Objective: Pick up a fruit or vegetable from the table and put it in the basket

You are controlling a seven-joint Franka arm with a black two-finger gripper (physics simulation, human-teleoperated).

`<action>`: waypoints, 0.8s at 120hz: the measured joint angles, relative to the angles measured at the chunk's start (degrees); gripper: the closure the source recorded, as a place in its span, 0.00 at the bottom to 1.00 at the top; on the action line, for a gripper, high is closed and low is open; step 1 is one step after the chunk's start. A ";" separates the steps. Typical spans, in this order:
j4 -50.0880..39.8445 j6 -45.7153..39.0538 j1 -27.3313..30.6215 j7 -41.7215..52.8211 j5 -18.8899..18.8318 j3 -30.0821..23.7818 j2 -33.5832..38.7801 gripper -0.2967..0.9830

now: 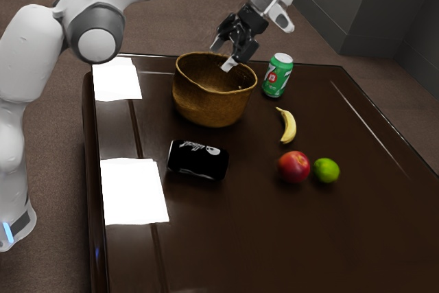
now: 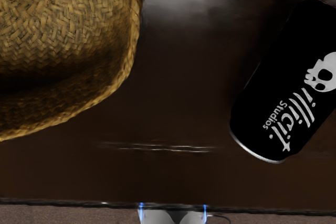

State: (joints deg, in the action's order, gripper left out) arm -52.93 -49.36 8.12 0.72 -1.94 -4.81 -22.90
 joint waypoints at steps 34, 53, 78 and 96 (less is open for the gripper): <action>-0.94 -22.31 0.17 0.58 -0.41 -0.30 -0.74 0.23; 0.24 -30.55 -7.76 0.52 -1.59 -1.17 -1.51 0.23; 0.40 -44.44 -10.12 1.24 -2.58 -6.53 -9.38 0.23; 0.43 -50.96 -10.08 1.92 -2.22 -8.41 -14.28 0.23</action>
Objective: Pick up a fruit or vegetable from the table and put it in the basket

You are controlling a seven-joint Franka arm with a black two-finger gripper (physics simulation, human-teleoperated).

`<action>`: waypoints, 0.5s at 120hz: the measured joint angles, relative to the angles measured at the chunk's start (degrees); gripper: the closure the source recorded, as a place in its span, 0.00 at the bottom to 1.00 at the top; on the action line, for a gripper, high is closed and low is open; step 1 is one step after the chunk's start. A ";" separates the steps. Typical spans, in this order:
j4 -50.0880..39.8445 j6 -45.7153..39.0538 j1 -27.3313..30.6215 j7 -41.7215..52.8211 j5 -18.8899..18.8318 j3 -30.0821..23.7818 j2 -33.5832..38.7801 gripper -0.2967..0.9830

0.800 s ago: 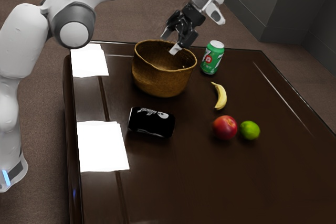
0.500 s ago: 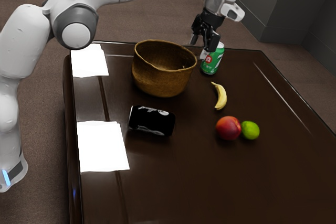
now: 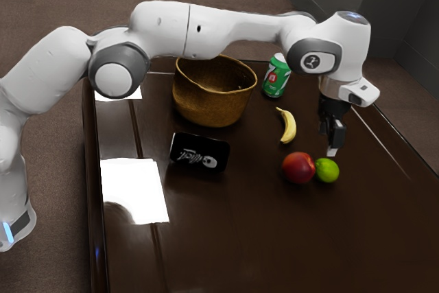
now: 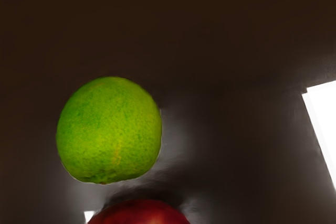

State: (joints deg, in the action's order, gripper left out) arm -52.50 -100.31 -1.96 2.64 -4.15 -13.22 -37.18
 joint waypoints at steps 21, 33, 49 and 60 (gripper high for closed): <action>0.06 -3.44 0.36 1.01 1.11 -0.01 -2.89 0.23; 0.34 -4.37 0.70 1.84 1.19 1.39 -3.15 0.23; 0.88 -5.21 1.70 2.94 1.27 1.70 -3.57 0.23; 1.48 -5.67 1.85 3.59 1.36 1.66 -4.69 0.23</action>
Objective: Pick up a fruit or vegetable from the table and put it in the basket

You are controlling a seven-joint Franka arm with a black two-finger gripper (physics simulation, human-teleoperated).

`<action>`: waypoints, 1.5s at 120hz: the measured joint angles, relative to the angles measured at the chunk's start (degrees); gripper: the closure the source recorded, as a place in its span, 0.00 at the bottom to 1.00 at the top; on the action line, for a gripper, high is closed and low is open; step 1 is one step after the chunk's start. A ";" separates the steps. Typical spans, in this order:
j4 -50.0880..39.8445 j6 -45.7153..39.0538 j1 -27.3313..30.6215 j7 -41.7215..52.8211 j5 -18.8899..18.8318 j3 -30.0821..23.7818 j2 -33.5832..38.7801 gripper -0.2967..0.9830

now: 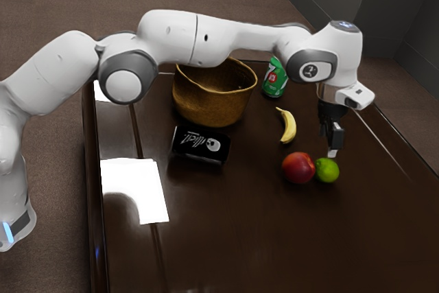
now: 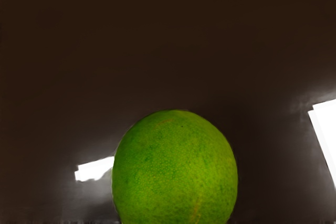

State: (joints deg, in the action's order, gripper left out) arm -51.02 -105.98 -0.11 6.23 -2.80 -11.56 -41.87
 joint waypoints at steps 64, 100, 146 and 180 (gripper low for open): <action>0.46 -3.81 0.03 2.61 0.32 -0.58 -3.89 0.23; 0.29 -7.06 0.03 3.42 0.88 -1.51 -6.06 0.23; 0.28 -8.18 0.03 4.63 1.12 -1.39 -7.10 0.23; 0.13 -8.10 0.61 5.20 1.92 -1.30 -7.04 0.55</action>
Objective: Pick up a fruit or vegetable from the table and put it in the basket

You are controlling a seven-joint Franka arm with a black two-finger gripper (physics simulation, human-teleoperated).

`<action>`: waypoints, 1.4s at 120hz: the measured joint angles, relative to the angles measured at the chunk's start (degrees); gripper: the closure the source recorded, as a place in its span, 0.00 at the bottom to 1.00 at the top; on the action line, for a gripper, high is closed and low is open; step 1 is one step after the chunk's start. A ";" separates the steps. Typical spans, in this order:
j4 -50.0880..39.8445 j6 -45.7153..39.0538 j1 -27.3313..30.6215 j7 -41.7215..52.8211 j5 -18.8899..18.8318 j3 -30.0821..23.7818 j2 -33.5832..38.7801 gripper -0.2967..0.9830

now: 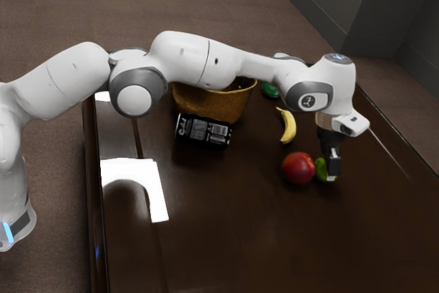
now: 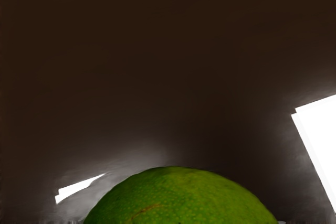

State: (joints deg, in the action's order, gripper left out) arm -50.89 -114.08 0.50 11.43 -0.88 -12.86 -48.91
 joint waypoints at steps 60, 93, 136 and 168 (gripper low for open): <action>1.71 -0.34 -0.10 -1.45 -1.77 -0.32 1.07 0.72; 4.93 2.96 -0.31 -2.81 -2.77 -0.37 3.17 0.76; 6.74 21.01 0.16 -1.91 -2.47 0.37 12.44 0.59; -1.18 32.44 2.02 -0.24 -3.54 8.92 22.32 0.54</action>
State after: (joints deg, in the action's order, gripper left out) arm -52.07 -81.64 2.52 11.18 -4.42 -3.94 -26.59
